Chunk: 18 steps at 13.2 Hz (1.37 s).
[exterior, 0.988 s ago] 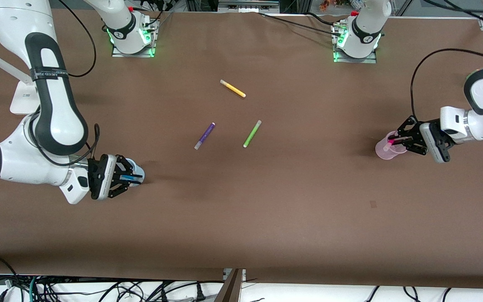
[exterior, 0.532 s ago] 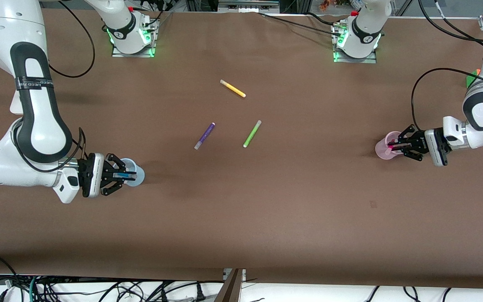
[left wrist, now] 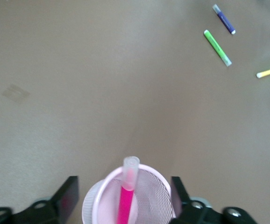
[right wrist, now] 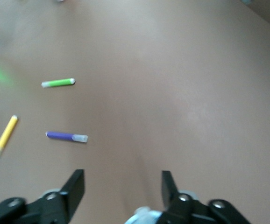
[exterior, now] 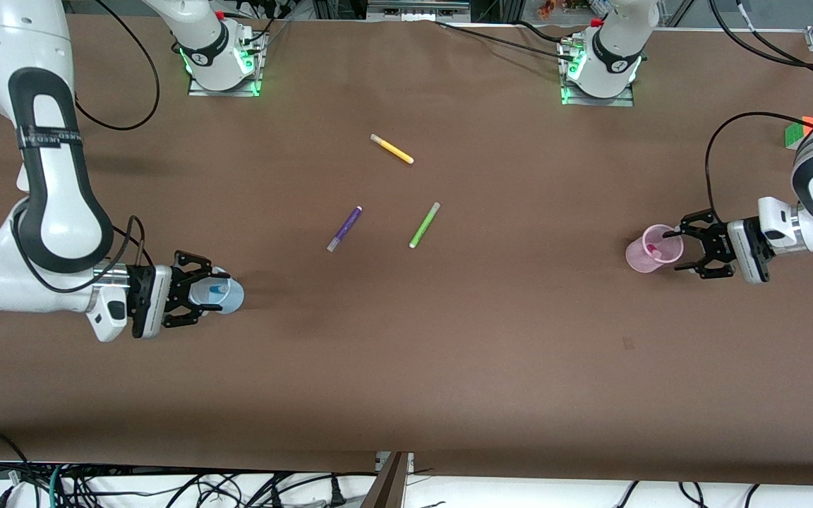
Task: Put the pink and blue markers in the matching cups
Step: 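Open both grippers and lift them away from the cups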
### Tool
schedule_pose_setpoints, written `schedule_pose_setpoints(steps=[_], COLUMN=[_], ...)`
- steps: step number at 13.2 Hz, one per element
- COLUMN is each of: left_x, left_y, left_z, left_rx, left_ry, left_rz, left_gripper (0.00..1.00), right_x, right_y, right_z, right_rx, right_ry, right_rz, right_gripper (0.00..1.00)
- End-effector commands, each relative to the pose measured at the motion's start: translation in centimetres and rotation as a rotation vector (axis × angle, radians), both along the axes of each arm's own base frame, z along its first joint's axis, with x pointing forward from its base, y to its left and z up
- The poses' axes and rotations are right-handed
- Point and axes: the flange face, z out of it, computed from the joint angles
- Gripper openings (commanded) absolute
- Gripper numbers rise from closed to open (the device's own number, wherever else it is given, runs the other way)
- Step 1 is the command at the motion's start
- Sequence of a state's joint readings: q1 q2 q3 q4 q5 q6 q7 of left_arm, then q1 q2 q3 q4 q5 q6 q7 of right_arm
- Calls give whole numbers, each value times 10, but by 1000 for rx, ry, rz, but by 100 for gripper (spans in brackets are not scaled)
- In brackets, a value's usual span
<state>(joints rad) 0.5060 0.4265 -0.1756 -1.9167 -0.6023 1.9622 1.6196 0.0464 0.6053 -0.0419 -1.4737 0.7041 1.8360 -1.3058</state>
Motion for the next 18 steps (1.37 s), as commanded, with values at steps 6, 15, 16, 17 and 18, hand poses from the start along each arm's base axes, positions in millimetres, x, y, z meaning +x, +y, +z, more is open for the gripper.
schedule_pose_setpoints(steps=[6,15,16,17,18], left_x=[47,44,43,42,41], left_y=[-79,-211,-218,-223,-232], left_z=[217,311,313,315,314], left_rx=[417,756,758,758,766], left_ry=[268,360,367,377,379], left_rz=[181,595,635,673,683], left_gripper=[100,100,100,100,100], right_x=[-5,-68,-86,-99,-110], right_y=[-2,-10,-11,-11,-12], right_z=[121,226,234,239,243], right_rx=[-348,-767,-771,-767,-754], right_ry=[358,384,381,376,355], right_rz=[-479,-819,-821,-825,-834], right_gripper=[100,100,100,100,100])
